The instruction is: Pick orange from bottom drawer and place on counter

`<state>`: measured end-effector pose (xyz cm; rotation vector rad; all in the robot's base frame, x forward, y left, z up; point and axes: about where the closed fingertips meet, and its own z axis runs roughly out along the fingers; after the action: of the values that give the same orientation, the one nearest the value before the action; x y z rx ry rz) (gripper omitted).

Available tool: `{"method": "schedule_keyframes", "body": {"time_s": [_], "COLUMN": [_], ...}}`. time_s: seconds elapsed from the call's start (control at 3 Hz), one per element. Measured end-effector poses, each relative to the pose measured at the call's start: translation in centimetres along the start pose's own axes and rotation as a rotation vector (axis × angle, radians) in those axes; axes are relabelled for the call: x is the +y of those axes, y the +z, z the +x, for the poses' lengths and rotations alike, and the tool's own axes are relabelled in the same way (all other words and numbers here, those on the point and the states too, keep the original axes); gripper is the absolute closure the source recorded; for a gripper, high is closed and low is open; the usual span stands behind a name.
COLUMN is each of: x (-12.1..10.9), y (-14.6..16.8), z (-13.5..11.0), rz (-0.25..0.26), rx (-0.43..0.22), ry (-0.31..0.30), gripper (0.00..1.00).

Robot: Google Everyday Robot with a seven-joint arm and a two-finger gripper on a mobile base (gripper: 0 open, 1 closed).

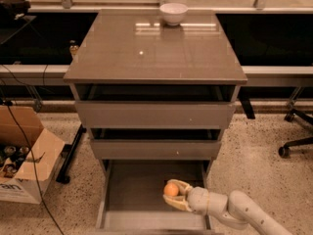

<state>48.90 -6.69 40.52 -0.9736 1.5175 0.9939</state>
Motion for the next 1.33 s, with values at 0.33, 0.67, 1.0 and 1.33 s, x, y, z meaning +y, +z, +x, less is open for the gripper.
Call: {"method": "schedule_keyframes", "body": {"time_s": [0.33, 0.67, 1.0, 1.33], "x": [2.7, 4.5, 4.0, 2.0], "y": [-4.2, -7.6, -9.4, -9.7], "z": [-7.7, -15.4, -23.5, -33.1], "rz": [0.007, 0.049, 0.113, 0.184], "rx": [0.012, 0.057, 0.136, 0.214], "ry": [-0.107, -0.220, -0.329, -0.455], "gripper": [1.00, 1.00, 1.00, 1.00]}}
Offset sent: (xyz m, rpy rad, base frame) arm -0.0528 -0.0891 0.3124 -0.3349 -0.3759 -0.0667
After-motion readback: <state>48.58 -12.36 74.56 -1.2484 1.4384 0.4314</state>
